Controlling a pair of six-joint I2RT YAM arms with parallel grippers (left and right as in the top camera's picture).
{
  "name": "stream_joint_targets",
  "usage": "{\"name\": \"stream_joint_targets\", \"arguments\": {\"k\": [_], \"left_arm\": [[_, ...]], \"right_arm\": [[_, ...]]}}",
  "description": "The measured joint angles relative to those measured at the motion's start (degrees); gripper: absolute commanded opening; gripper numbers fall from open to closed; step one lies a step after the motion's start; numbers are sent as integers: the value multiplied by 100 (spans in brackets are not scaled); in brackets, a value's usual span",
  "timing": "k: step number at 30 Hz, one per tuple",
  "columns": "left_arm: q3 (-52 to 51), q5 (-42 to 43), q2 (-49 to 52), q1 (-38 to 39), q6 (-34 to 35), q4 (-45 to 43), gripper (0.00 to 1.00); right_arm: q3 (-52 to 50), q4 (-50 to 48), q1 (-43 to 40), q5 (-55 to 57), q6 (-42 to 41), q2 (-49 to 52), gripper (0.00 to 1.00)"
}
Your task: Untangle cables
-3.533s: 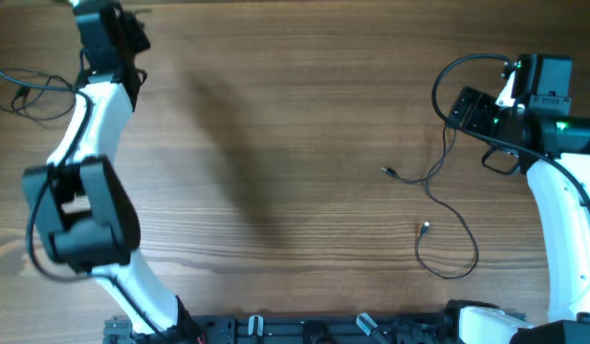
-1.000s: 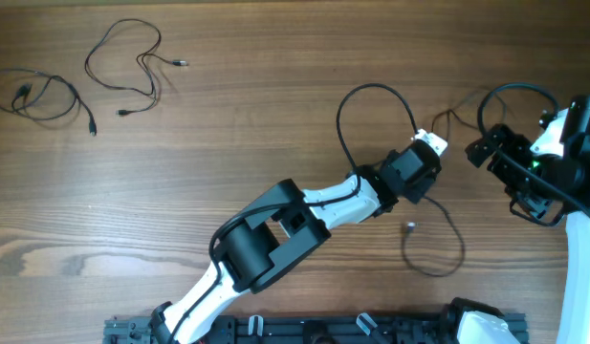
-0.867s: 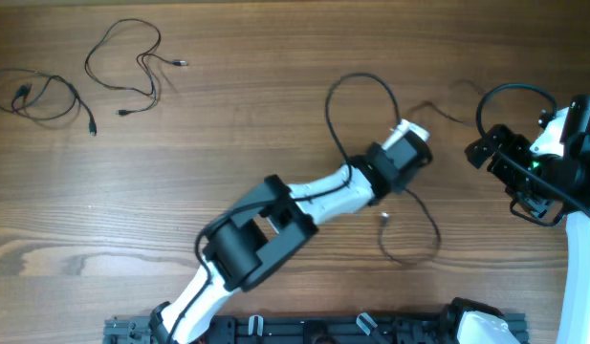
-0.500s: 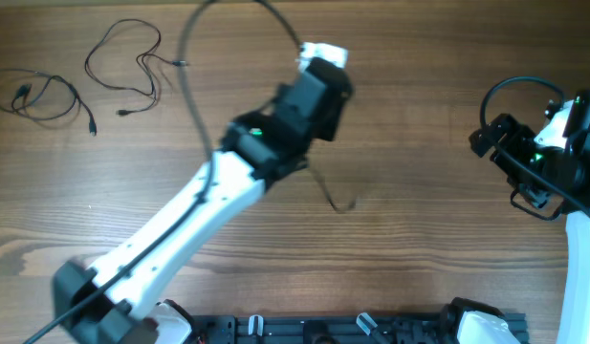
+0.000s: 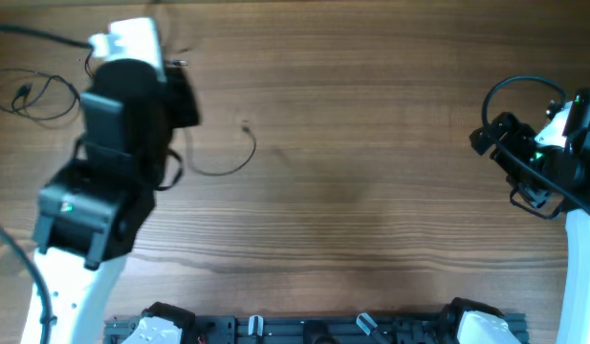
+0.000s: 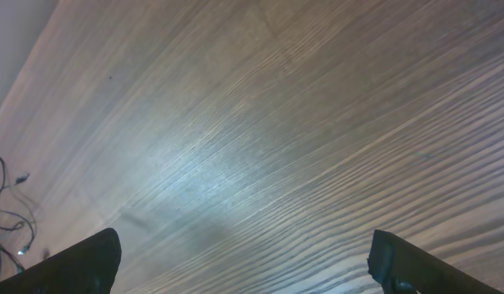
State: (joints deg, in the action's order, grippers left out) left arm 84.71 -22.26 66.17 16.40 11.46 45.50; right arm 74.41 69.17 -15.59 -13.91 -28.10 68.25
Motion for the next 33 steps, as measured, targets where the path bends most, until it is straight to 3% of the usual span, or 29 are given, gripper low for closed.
{"name": "stream_joint_targets", "arguments": {"k": [8, 11, 16, 19, 26, 33], "left_arm": [[0, -243, 37, -2806, 1379, 483, 4], [0, -258, 151, -3517, 1812, 527, 4], [0, -68, 922, -4787, 2914, 894, 4], [0, 219, 1631, -5375, 3239, 879, 4], [0, 455, 3215, -6153, 3609, 503, 4], [-2, 551, 4317, -6380, 4037, 461, 4]], "right_arm": [[0, 0, 0, 0, -39, 4, 100], [0, 0, 0, 0, -39, 4, 100], [0, 4, 0, 0, -39, 4, 99], [0, 0, 0, 0, -39, 4, 99], [0, 0, 0, 0, -42, 4, 100], [0, 0, 0, 0, -39, 4, 100]]}}
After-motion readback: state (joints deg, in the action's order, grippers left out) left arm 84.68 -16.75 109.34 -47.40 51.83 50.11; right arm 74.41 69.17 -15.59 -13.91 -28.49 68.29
